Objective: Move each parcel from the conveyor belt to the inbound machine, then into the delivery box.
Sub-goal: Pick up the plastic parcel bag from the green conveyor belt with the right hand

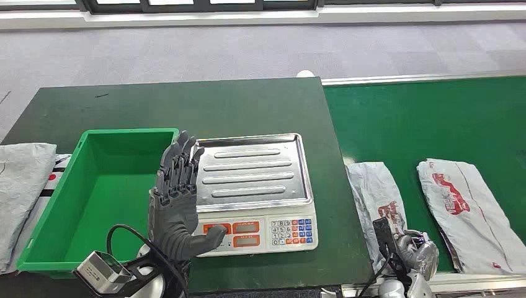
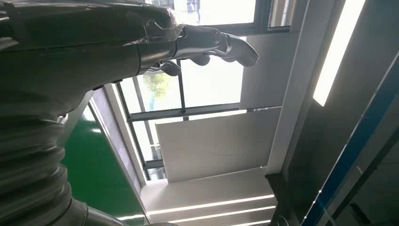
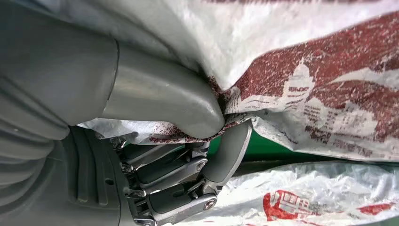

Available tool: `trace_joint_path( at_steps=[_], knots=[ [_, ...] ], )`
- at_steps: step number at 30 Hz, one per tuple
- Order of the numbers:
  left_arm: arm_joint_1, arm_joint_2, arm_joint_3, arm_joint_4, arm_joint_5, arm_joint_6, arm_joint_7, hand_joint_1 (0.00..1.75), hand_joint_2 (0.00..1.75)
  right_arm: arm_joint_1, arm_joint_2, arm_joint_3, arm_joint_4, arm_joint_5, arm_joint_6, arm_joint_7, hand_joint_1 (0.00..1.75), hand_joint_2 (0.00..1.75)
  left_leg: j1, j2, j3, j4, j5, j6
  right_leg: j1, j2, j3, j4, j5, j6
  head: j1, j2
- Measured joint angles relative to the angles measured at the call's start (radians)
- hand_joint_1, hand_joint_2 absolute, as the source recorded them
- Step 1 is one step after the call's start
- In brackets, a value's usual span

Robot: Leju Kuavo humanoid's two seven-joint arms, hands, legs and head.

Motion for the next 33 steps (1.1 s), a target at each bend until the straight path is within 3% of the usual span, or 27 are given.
trace_joint_path(
  at_steps=[8,12,17,20,27,33],
  knots=[
    [0.0,0.0,0.0,0.0,0.0,0.012,0.0,0.0,1.75,-0.002,0.0,0.003,0.008,-0.001,-0.015,-0.003,1.75,1.75,0.0,0.0,0.0,0.0,0.0,0.0,0.0,0.0,0.0,0.0,0.0,0.0,0.0,0.0],
    [0.001,0.0,0.0,-0.001,0.0,0.03,0.0,0.0,1.75,0.009,0.005,0.013,-0.013,-0.07,-0.091,-0.089,1.75,1.75,0.0,0.0,0.0,0.0,0.0,0.0,0.0,0.0,0.0,0.0,0.0,0.0,0.0,0.0],
    [0.0,0.0,0.0,-0.002,0.005,0.031,0.0,0.0,1.75,0.076,0.06,0.046,-0.257,-0.291,-0.116,-0.353,1.75,1.75,-0.001,-0.001,0.0,0.0,0.0,0.0,0.0,-0.001,-0.001,0.0,0.0,0.0,0.0,0.0],
    [0.0,0.0,0.0,0.0,0.008,0.023,0.0,0.0,1.75,0.121,0.083,0.097,-0.451,-0.42,-0.117,-0.447,1.75,1.75,-0.001,-0.001,-0.001,0.0,0.0,0.0,0.0,-0.001,-0.001,0.0,0.0,0.0,0.0,0.0],
    [-0.003,0.0,0.0,0.012,0.01,0.007,0.0,0.0,1.75,0.189,0.093,0.217,-0.808,-0.539,-0.117,-0.521,1.75,1.75,-0.001,-0.001,-0.001,0.0,-0.001,0.001,-0.001,0.0,-0.001,0.0,0.0,0.0,0.0,0.0],
    [-0.005,-0.001,0.0,0.021,0.013,0.007,0.0,0.0,1.75,0.201,0.093,0.29,-0.946,-0.595,-0.116,-0.598,1.75,1.75,-0.001,0.0,-0.001,0.0,0.0,0.001,-0.001,0.0,-0.001,0.0,0.0,0.0,0.0,0.0]
  ],
)
